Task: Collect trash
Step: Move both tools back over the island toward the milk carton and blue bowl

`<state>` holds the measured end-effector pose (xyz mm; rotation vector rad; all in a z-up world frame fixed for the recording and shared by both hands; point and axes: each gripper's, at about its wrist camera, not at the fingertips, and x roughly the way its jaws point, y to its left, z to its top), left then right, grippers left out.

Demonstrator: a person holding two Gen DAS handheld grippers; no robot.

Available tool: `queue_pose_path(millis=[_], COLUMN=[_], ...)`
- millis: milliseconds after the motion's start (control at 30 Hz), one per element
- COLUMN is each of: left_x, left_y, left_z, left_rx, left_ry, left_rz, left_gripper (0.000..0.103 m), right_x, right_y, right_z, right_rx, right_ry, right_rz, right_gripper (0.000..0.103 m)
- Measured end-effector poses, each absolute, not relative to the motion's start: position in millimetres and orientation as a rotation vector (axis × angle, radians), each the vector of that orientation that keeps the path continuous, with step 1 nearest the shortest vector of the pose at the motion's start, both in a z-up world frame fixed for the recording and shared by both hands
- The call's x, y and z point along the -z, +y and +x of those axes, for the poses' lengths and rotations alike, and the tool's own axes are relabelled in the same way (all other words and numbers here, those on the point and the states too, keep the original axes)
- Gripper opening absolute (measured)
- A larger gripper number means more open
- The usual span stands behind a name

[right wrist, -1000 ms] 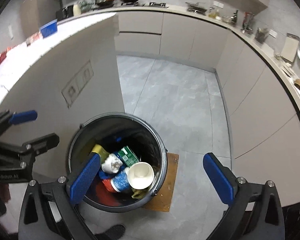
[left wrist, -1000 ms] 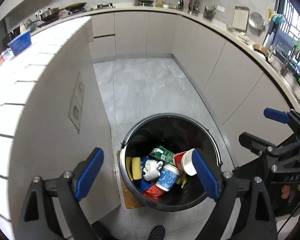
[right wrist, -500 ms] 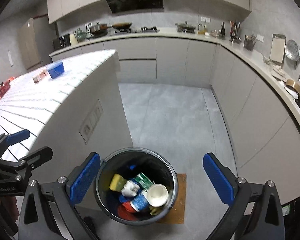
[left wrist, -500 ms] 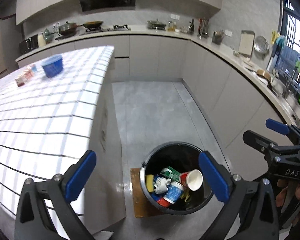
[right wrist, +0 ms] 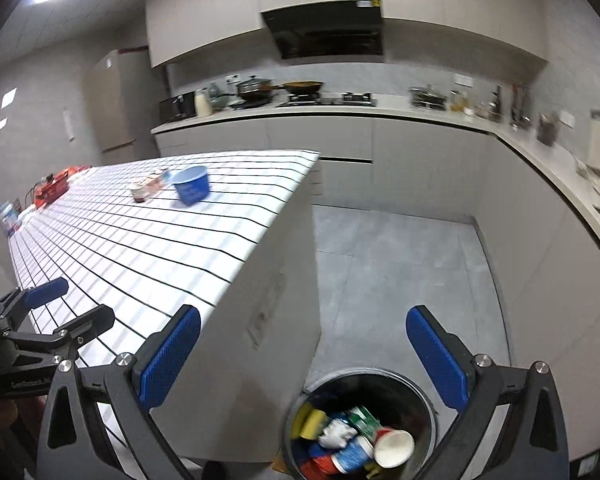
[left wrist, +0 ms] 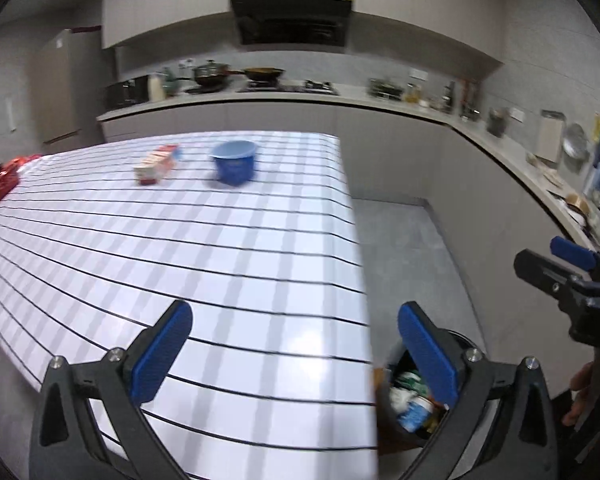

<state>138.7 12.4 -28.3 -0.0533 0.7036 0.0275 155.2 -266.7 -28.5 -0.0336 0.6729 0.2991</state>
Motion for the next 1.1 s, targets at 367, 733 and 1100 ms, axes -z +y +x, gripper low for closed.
queue_pose_path(millis=[367,733,1100], left_x=[25.6,36.0,62.6], left_y=[131.9,214.5,249.3], left_z=[185.6,238.2,325.4], left_rx=[-0.128,-0.146,-0.111], left_ry=[0.684,0.701,0.787], left_rz=[-0.091,-0.097,-0.099], left_gripper=[0.103,0.103,0.103], right_x=[23.1,37.2,80.0], right_y=[-124.8,-45.7,2.4], right_z=[223.3,284.0,355.6], right_rx=[-0.380,-0.355,-0.339], right_ry=[0.718,0.738,0.818], right_rz=[-0.085,-0.095,-0.106], right_gripper=[0.103,0.103,0.103])
